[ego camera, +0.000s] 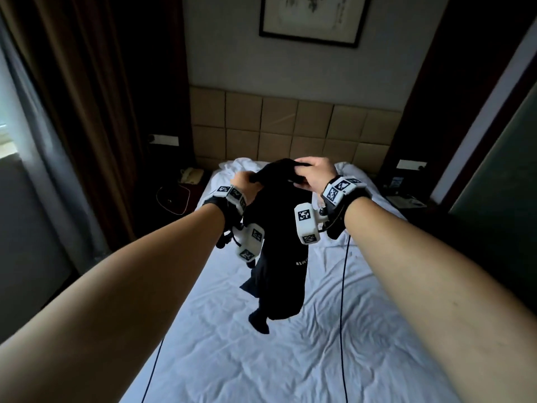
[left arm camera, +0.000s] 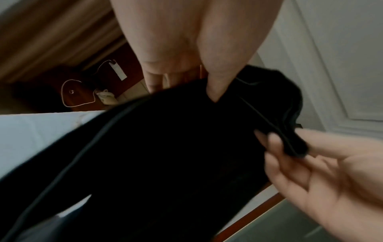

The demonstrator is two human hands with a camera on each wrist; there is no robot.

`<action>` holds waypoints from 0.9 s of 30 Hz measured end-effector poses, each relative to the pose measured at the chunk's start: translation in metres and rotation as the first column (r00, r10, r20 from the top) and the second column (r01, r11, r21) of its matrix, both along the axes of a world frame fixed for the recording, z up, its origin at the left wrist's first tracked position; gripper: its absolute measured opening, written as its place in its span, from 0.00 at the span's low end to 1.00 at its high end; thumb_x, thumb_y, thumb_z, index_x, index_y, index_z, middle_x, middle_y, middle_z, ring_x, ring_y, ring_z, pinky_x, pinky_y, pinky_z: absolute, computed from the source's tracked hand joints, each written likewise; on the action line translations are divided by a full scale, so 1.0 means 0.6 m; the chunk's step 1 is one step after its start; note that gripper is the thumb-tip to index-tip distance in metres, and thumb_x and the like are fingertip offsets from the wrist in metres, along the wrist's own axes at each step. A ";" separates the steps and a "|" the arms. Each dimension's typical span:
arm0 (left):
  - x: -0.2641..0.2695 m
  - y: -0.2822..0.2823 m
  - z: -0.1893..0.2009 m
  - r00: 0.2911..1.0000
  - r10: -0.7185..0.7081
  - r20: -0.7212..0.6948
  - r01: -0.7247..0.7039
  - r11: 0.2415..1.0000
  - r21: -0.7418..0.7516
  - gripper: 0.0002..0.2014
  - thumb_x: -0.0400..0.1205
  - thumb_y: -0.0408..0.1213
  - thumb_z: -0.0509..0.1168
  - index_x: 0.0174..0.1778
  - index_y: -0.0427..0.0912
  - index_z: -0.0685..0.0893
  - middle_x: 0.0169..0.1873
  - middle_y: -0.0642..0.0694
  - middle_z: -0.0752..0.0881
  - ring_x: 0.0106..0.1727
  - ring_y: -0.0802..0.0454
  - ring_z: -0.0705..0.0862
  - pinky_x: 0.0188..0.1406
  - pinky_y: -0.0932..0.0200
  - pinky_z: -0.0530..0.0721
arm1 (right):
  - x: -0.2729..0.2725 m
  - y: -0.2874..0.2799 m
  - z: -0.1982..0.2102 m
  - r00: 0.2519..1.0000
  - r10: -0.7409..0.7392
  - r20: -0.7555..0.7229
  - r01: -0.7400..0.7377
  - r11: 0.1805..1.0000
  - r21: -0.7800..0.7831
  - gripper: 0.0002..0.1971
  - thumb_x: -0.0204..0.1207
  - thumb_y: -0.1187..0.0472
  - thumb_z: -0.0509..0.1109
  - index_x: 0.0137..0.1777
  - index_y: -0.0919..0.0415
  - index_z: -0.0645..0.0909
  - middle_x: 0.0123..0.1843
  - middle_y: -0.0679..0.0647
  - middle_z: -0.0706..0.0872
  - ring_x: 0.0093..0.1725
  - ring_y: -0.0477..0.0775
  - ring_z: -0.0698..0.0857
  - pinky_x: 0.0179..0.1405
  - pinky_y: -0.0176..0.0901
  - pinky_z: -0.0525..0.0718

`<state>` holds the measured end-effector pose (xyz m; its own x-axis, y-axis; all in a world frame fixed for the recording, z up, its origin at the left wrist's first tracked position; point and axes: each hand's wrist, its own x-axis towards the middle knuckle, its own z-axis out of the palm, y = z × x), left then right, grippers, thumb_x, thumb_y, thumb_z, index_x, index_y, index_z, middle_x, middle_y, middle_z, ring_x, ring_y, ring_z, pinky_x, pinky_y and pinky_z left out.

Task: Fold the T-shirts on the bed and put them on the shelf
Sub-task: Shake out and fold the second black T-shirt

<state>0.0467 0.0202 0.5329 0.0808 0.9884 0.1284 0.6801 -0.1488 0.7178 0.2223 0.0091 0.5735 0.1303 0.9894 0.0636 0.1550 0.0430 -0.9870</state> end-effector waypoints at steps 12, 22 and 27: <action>-0.010 0.070 0.014 0.991 -0.025 0.130 0.027 1.000 -0.010 0.19 0.67 0.64 0.58 0.40 0.57 0.85 0.39 0.41 0.89 0.44 0.40 0.88 0.50 0.44 0.87 | 0.064 -0.026 0.007 0.794 -0.346 0.500 0.380 0.924 0.037 0.18 0.77 0.51 0.59 0.54 0.65 0.82 0.50 0.62 0.85 0.49 0.64 0.82 0.48 0.48 0.77; -0.010 -0.017 0.074 0.974 -0.052 0.223 0.097 0.975 -0.198 0.32 0.65 0.60 0.68 0.57 0.39 0.86 0.46 0.40 0.88 0.48 0.42 0.87 0.53 0.52 0.85 | 0.059 -0.040 -0.010 0.743 -0.364 0.562 0.372 0.922 0.107 0.10 0.76 0.53 0.66 0.47 0.59 0.82 0.43 0.57 0.85 0.45 0.61 0.84 0.45 0.49 0.81; 0.004 -0.078 0.096 0.898 -0.164 0.408 0.295 0.912 -0.284 0.10 0.80 0.36 0.64 0.55 0.39 0.84 0.41 0.41 0.85 0.36 0.45 0.86 0.45 0.51 0.87 | 0.056 -0.051 -0.006 0.824 -0.375 0.424 0.381 0.922 0.075 0.14 0.80 0.62 0.62 0.31 0.58 0.69 0.29 0.54 0.73 0.33 0.58 0.78 0.34 0.42 0.73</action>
